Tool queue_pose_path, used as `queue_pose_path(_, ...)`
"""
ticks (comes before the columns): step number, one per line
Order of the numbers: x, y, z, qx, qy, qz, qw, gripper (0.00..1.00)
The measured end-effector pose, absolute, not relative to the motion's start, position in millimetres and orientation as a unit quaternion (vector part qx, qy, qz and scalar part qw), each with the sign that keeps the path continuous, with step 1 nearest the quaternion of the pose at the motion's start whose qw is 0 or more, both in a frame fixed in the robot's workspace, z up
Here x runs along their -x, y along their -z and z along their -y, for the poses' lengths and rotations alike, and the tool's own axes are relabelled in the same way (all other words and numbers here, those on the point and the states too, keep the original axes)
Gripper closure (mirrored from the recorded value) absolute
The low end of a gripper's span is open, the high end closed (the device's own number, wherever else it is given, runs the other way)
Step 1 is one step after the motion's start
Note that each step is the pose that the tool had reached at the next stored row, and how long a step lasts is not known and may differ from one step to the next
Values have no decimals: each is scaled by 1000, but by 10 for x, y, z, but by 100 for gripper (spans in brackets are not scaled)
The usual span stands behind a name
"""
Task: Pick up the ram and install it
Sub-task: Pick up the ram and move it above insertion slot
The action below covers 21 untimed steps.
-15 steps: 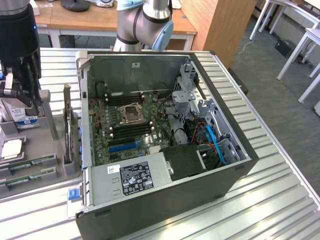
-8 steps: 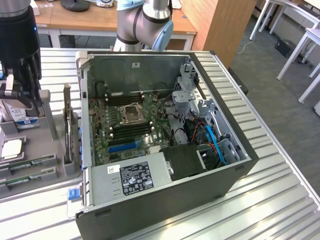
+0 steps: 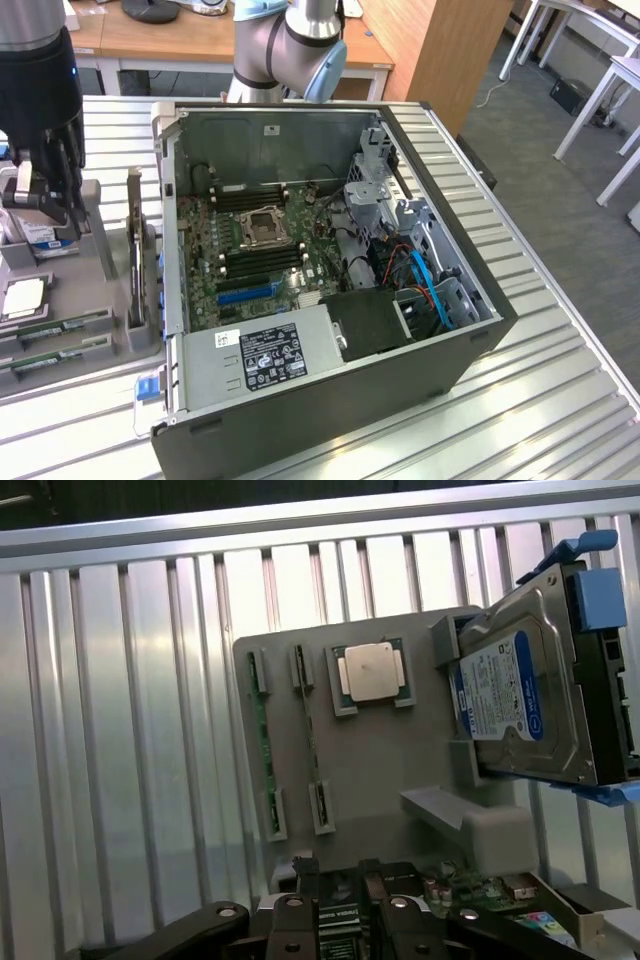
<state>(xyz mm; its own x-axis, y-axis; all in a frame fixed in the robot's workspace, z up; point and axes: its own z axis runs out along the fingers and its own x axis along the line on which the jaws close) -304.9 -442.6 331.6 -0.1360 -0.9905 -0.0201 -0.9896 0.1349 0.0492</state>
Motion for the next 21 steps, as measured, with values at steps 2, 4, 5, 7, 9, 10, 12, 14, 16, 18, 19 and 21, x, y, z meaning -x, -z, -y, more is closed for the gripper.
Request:
queue_pose_path(2, 3049, -3285, 4426, -657, 25, 753, 9, 70)
queue_pose_path(4, 3049, -3254, 4426, -658, 25, 753, 9, 70)
queue_pose_path(5, 3049, -3240, 4426, -658, 25, 753, 9, 70)
queue_pose_path(7, 3049, -3215, 4426, -658, 25, 753, 9, 70)
queue_pose_path(9, 3049, -3198, 4426, -658, 25, 753, 9, 70)
queue_pose_path(10, 3049, -3192, 4426, -658, 25, 753, 9, 70)
queue_pose_path(12, 3049, -3182, 4426, -658, 25, 752, 9, 70)
queue_pose_path(14, 3049, -3180, 4426, -658, 25, 752, 9, 70)
queue_pose_path(16, 3050, -3180, 4426, -658, 25, 752, 9, 70)
queue_pose_path(18, 3049, -3179, 4426, -658, 25, 752, 9, 70)
queue_pose_path(19, 3049, -3179, 4426, -658, 25, 752, 9, 70)
queue_pose_path(21, 3054, -3178, 4425, -658, 25, 752, 9, 70)
